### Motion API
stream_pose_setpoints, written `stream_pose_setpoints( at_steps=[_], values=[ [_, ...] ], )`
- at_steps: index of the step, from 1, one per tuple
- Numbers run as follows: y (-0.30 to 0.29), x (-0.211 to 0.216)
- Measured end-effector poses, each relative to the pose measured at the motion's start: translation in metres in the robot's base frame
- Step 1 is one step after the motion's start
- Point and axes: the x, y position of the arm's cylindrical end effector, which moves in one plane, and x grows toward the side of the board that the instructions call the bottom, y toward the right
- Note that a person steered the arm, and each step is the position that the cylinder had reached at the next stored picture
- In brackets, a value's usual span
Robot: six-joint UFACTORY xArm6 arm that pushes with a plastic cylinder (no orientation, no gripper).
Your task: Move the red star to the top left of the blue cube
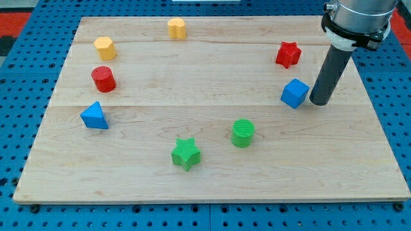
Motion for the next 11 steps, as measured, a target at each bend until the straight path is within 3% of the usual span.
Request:
stream_pose_setpoints(
  at_steps=[3, 5, 6, 7, 9, 11],
  values=[
    [0.000, 0.000],
    [0.072, -0.025],
    [0.072, -0.045],
    [0.021, -0.087],
    [-0.006, -0.124],
    [-0.012, -0.120]
  ],
)
